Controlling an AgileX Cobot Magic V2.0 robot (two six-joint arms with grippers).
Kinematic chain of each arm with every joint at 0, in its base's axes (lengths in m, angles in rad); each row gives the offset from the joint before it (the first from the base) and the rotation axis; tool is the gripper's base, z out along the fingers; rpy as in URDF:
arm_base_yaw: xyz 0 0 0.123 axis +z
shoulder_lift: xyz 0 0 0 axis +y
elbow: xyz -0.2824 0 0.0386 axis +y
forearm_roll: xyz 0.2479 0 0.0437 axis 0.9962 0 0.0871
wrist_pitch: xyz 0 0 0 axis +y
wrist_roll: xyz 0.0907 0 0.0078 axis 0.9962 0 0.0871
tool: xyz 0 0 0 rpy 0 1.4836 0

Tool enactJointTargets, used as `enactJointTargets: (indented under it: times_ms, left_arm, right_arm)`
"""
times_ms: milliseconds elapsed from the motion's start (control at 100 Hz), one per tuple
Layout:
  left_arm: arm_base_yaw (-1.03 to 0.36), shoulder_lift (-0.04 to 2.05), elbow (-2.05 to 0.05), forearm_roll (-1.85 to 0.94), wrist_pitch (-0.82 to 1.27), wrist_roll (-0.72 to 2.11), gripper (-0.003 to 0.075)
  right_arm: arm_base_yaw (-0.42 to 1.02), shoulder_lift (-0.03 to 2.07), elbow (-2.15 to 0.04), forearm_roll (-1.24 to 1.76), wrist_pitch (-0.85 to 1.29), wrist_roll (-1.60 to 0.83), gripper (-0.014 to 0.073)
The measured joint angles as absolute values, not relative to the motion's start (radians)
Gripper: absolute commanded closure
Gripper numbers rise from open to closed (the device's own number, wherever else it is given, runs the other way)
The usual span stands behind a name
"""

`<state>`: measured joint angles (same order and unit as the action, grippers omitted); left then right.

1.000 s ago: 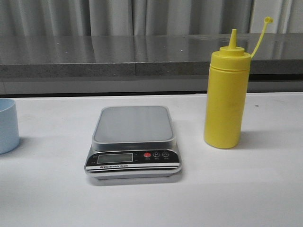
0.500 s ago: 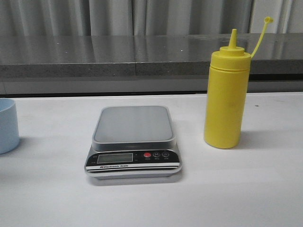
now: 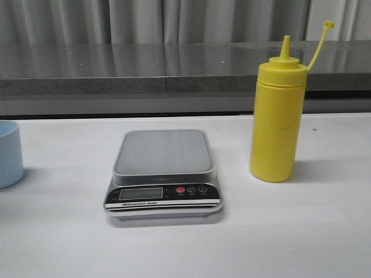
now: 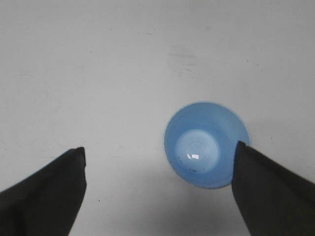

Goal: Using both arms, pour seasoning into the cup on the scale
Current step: 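Lower the left gripper over the light blue cup and grasp it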

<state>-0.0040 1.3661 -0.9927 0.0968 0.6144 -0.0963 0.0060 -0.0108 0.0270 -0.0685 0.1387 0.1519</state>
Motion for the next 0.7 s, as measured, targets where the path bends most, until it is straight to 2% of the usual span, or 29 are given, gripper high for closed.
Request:
enactJointTargets:
  times_ms: [700]
  left_arm:
    - [-0.004,1.614,-0.995,0.097,0.472,-0.096,0.0134]
  right_arm:
    - [0.006,-0.011,0.027,-0.069,0.139,0.152,0.0660]
